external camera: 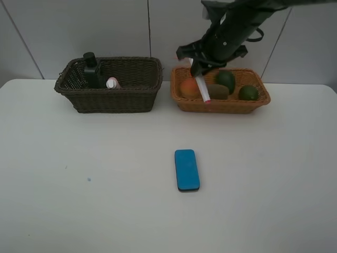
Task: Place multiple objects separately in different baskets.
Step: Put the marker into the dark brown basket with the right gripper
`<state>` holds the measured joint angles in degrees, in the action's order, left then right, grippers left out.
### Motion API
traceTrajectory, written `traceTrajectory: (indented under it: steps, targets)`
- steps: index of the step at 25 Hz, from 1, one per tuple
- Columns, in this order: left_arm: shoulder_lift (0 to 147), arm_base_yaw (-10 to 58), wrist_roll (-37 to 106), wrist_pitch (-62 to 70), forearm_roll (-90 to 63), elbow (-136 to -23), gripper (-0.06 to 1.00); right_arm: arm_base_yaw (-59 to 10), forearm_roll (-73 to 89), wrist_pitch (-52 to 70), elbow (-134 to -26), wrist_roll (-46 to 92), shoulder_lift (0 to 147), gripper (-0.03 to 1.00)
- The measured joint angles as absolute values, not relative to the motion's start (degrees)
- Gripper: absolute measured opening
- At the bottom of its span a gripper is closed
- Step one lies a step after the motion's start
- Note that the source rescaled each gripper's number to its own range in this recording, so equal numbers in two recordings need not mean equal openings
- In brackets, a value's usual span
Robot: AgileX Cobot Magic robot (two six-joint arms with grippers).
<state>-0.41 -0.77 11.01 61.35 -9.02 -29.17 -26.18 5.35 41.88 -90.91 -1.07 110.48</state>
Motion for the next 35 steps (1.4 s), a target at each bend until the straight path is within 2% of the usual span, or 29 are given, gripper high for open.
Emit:
traceTrajectory:
  steps: [3,7,17,23,25,28,29,31,35]
  targets:
    - [-0.4,-0.8,11.0,61.3,-9.0,-29.2,0.94,-26.4,9.3,39.8,-100.3,-0.8,114.9,0.01]
    - [-0.4,-0.8,11.0,61.3,-9.0,-29.2,0.94,-28.6,10.9,34.2,-107.2,-0.8,120.1,0.01]
    - [-0.4,-0.8,11.0,61.3,-9.0,-29.2,0.94,-34.1,11.8,7.1,-108.3,-0.8,127.7,0.01]
    - [-0.4,-0.8,11.0,61.3,-9.0,-29.2,0.94,-36.0,11.8,0.4,-108.3,-0.8,131.2,0.03]
    - [-0.4,-0.8,11.0,61.3,-9.0,-29.2,0.94,-36.0,11.8,0.4,-108.3,-0.8,132.1,0.18]
    - [-0.4,-0.8,11.0,61.3,-9.0,-29.2,0.94,-36.1,11.5,0.3,-108.3,-0.8,132.8,0.71]
    - [-0.4,-0.8,11.0,61.3,-9.0,-29.2,0.94,-36.1,10.9,0.0,-108.3,-0.8,133.0,0.81]
    - [-0.4,-0.8,11.0,61.3,-9.0,-29.2,0.94,-36.1,9.4,0.5,-108.3,-0.8,133.2,0.93]
    - [-0.4,-0.8,11.0,61.3,-9.0,-29.2,0.94,-36.1,8.0,5.9,-108.3,-0.8,132.6,0.99]
